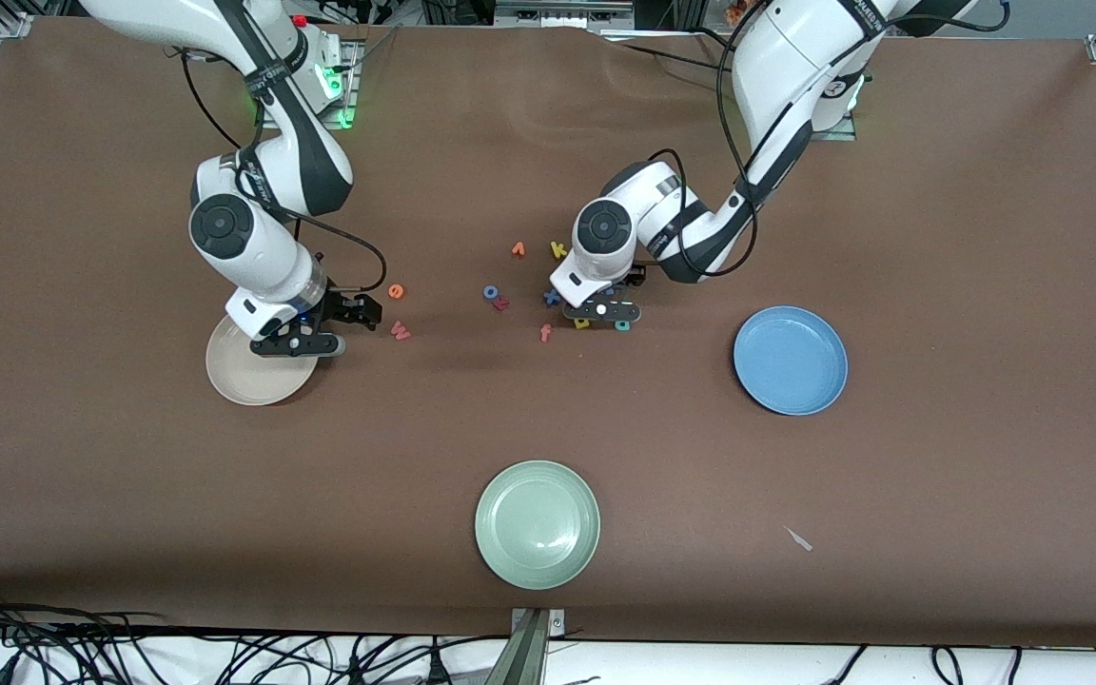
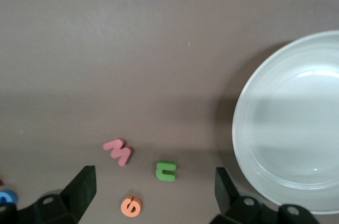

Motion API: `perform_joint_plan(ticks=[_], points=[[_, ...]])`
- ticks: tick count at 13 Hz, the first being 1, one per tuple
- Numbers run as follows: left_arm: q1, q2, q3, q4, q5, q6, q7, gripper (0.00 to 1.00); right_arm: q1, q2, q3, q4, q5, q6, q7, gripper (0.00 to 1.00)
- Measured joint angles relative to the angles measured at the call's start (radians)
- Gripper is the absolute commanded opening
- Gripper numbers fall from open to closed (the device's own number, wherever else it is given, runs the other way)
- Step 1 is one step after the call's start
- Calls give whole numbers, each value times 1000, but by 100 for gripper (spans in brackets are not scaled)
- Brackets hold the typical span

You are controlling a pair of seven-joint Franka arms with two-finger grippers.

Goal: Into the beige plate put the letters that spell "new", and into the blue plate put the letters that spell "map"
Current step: 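Grasp the blue E with the left gripper while the right gripper grasps green c, then drop the E with the left gripper while the right gripper carries the c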

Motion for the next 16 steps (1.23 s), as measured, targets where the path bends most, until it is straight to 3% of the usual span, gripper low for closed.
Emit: perform_joint_plan(ticks=[1, 3, 7, 10, 13, 16], points=[[0, -1, -5, 0, 0, 1, -4, 14, 0, 8, 0, -12, 0, 16, 6, 99], [1, -6, -8, 0, 0, 4, -5, 9, 0, 28, 0, -42, 0, 74, 13, 99], [35, -15, -7, 2, 1, 0, 14, 9, 0, 64, 0, -72, 0, 128, 17, 99], [72, -91, -8, 10, 1, -87, 44, 9, 0, 82, 0, -98, 0, 188, 18, 99], [146, -163, -7, 11, 1, -193, 176, 9, 0, 95, 0, -133, 0, 228, 19, 96], [279, -170, 5, 13, 5, -260, 380, 9, 0, 96, 0, -142, 0, 229, 33, 89]])
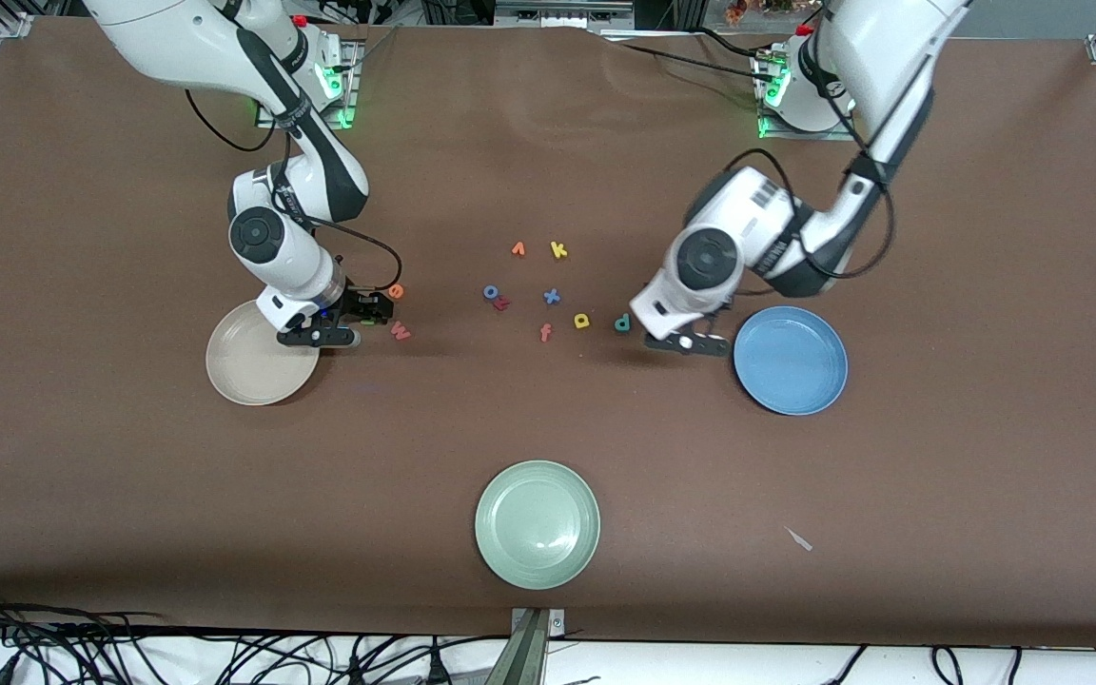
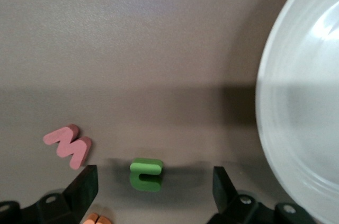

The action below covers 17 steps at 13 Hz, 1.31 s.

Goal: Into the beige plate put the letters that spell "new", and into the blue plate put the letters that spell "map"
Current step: 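Drop the E with the left gripper while the right gripper carries the c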

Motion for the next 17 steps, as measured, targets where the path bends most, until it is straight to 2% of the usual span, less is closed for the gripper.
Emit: perform_joint_plan(ticks=[2, 3, 4, 5, 8, 11, 15, 17], points=[[99, 17, 9, -1, 7, -5, 132, 9, 0, 0, 0, -2, 0, 1, 10, 85], [144, 35, 18, -1, 28, -4, 183, 18, 0, 0, 0, -3, 0, 1, 11, 83], [186, 53, 23, 1, 52, -1, 226, 63, 0, 1, 0, -3, 0, 3, 12, 80], [220, 69, 25, 4, 60, 2, 258, 100, 0, 4, 0, -4, 0, 11, 12, 78], [233, 82, 5, 12, 61, 4, 278, 100, 1, 19, 1, -5, -2, 29, 12, 64], [200, 81, -107, 48, 61, 4, 189, 100, 5, 19, 1, -5, -2, 30, 12, 47], [44, 99, -125, 100, 61, 35, 13, 100, 12, 12, 6, -3, -3, 32, 12, 20], [-13, 142, -121, 103, 61, 154, -60, 97, 12, 2, 6, -2, -5, 23, 12, 16]])
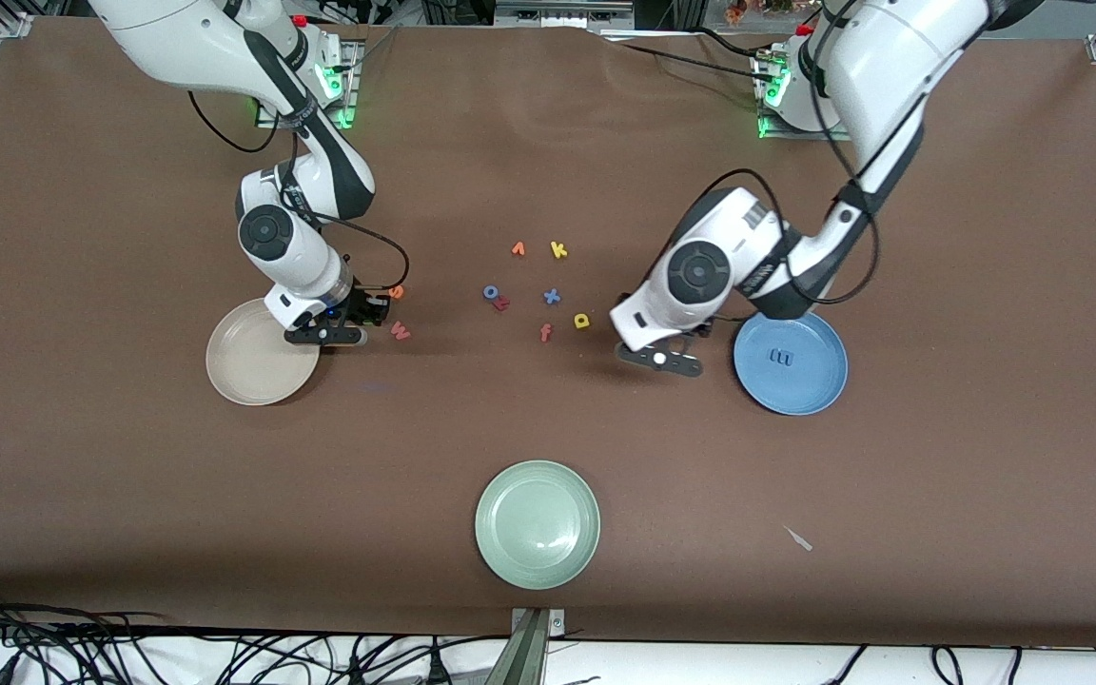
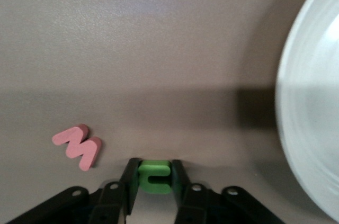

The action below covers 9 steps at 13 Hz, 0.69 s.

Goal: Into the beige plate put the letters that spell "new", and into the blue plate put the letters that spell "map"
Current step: 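Drop the E with the left gripper while the right gripper carries the c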

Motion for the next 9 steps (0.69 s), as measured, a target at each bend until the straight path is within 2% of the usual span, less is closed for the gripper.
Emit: perform_joint_plan(ticks=[3, 6, 7, 8, 9], points=[[-30, 76, 4, -1, 1, 95, -87, 85, 0, -14, 0, 2, 0, -33, -1, 14], [-42, 101, 8, -4, 1, 102, -105, 84, -14, -72, -5, 50, -12, -179, -36, 14], [-42, 106, 9, -7, 1, 102, -105, 73, -39, -98, -8, 74, -22, -235, -88, 14], [-42, 110, 10, -10, 1, 102, -105, 50, -76, -119, -11, 90, -29, -270, -162, 14], [-42, 113, 11, -13, 1, 104, -106, 45, -122, -131, -14, 96, -37, -284, -246, 15]])
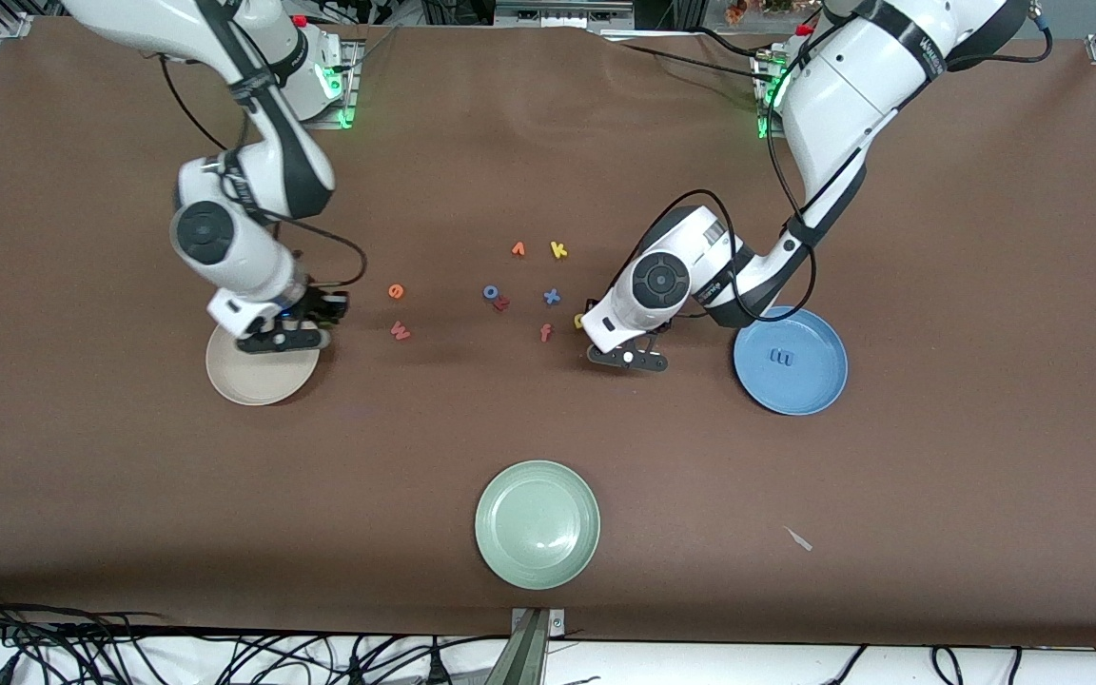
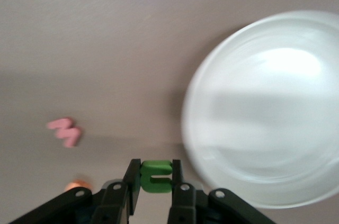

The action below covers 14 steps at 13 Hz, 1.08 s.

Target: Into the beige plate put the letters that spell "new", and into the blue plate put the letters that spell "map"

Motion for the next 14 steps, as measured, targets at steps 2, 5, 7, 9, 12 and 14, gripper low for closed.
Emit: perform_joint_plan(ticks=[2, 5, 7, 9, 12, 14], points=[[-1, 1, 8, -7, 11, 1, -1, 11, -87, 0, -6, 0, -37, -4, -125, 58], [-2, -11, 7, -6, 39, -1, -2, 0, -125, 17, -3, -6, -49, 3, -136, 90], [1, -12, 15, -4, 58, -19, -2, 0, -122, 19, 48, -6, -49, 3, -33, 90], [10, -32, 16, 14, 65, -119, 11, 0, -111, 19, 128, -7, -49, 3, 135, 90], [37, -108, 24, 36, 75, -271, 136, 0, -55, 20, 211, -27, -49, 22, 398, 90], [73, -152, 41, 38, 123, -320, 247, 0, -14, 24, 225, -72, -49, 88, 500, 90]])
